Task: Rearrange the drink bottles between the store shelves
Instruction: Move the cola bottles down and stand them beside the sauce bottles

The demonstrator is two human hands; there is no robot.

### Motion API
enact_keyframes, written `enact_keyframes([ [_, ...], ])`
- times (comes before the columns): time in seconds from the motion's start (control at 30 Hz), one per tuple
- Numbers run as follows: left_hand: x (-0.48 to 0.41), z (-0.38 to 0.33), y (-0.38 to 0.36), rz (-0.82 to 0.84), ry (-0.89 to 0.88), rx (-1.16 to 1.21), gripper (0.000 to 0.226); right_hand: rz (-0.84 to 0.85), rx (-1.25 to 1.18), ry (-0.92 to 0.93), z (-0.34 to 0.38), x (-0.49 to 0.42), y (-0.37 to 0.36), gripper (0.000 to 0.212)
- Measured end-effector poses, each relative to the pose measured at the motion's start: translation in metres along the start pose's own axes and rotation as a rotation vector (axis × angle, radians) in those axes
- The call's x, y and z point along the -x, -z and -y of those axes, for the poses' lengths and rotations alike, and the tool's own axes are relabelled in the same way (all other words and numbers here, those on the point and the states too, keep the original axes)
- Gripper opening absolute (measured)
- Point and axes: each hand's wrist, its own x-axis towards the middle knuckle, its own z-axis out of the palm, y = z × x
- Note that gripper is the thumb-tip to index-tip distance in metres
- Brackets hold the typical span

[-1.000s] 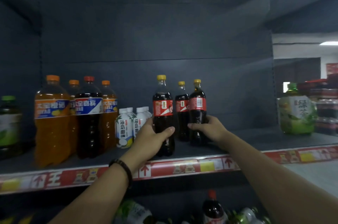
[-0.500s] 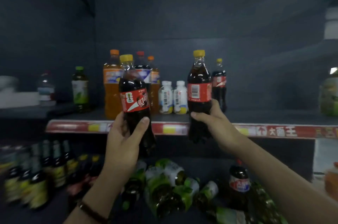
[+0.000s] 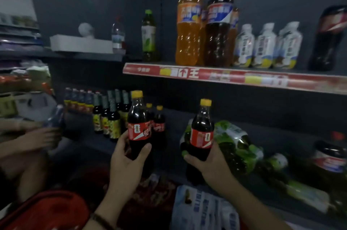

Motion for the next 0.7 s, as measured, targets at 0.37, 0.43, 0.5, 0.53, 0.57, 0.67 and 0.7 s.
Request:
enact_keyframes([
  [0.37,-0.090,0.133,-0.014,-0.057,0.150,0.072,0.051,0.060,-0.056,-0.076,-0.127,-0.107,-0.112,0.083],
  [0.43,-0.101,0.148,-0.017,-0.076,0.156,0.076,0.050,-0.003,-0.042,-0.024,-0.139,-0.122,-0.129,0.076],
  [0.5,-0.111,0.160,-0.016,-0.062,0.158,0.047,0.054,-0.063,-0.013,0.000,-0.147,-0.137,-0.141,0.069],
  [0.53,-0.113,0.163,-0.015,-0.047,0.149,0.029,0.056,-0.097,0.002,0.005,-0.149,-0.143,-0.145,0.067],
  [0.57,-0.115,0.166,-0.012,-0.036,0.138,0.011,0.059,-0.123,0.026,0.009,-0.151,-0.148,-0.148,0.065],
  [0.67,-0.118,0.168,-0.005,-0.056,0.108,-0.021,0.059,-0.127,0.099,0.016,-0.153,-0.162,-0.154,0.067],
  [0.7,-0.119,0.168,-0.003,-0.073,0.109,-0.015,0.058,-0.131,0.123,0.010,-0.154,-0.166,-0.155,0.069],
])
